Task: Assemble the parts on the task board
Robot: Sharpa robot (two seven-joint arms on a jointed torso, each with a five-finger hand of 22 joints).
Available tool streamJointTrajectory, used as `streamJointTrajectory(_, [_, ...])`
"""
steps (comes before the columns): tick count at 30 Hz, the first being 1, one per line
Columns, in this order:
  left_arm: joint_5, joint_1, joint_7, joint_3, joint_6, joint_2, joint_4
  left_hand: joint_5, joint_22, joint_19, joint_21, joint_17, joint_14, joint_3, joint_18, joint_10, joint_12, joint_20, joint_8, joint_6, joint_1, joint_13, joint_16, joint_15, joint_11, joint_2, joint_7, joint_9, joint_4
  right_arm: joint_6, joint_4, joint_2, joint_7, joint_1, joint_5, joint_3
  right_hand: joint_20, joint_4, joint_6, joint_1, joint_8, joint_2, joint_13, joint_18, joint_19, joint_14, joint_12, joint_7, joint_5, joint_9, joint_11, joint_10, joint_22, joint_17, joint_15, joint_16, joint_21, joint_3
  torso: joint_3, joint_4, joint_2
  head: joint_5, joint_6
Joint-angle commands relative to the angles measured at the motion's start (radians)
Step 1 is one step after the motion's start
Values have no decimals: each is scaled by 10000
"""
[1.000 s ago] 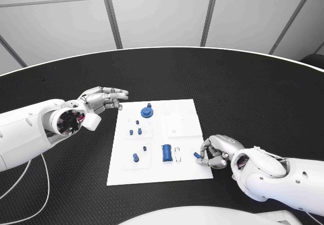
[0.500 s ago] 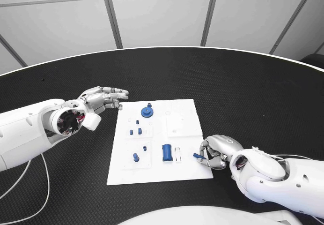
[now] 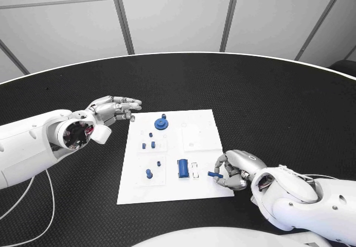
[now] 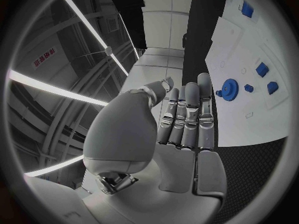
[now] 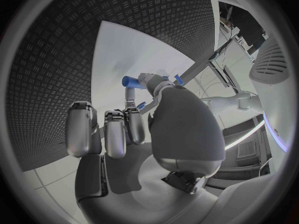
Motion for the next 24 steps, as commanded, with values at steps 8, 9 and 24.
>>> streamJointTrajectory(8, [0, 0, 3, 0, 3, 11, 9, -28, -11, 32, -19, -4, -52, -5, 156, -64, 39, 42, -58, -63, -61, 15, 6, -13, 24, 39, -15, 14, 58, -645, 30, 232, 34, 3, 701, 62, -47, -692, -107, -266, 62, 25, 1958, -36, 761, 997, 65, -42, 58, 68, -64, 574, 1904, 2455, -54, -23, 11, 781, 13, 7, 16, 26, -3])
streamJointTrajectory(9, [0, 0, 3, 0, 3, 13, 8, -28, -11, 32, -19, -4, -52, -5, 156, -64, 39, 42, -58, -63, -61, 15, 6, -13, 24, 39, -15, 14, 58, -707, -15, 290, 50, 3, 811, 71, -48, -689, -108, -284, 65, 25, 1959, -37, 763, 997, 69, -46, 57, 73, -67, 576, 1907, 2454, -56, -23, 17, 782, 14, 6, 15, 21, -4])
streamJointTrajectory(24, [0, 0, -8, 0, 14, 68, 6, -27, -38, 52, -48, -3, -55, -6, 155, -78, 47, 40, -60, -69, -50, 19, 10, -14, 22, 44, -17, 23, 95, -709, -1037, 1328, 222, 23, 2201, 149, -125, -124, 8, -1417, 158, -88, 2018, -42, 781, 1005, 163, -187, -33, 168, -180, 635, 1933, 2487, -149, -7, 37, 724, -21, 38, 30, 43, 21])
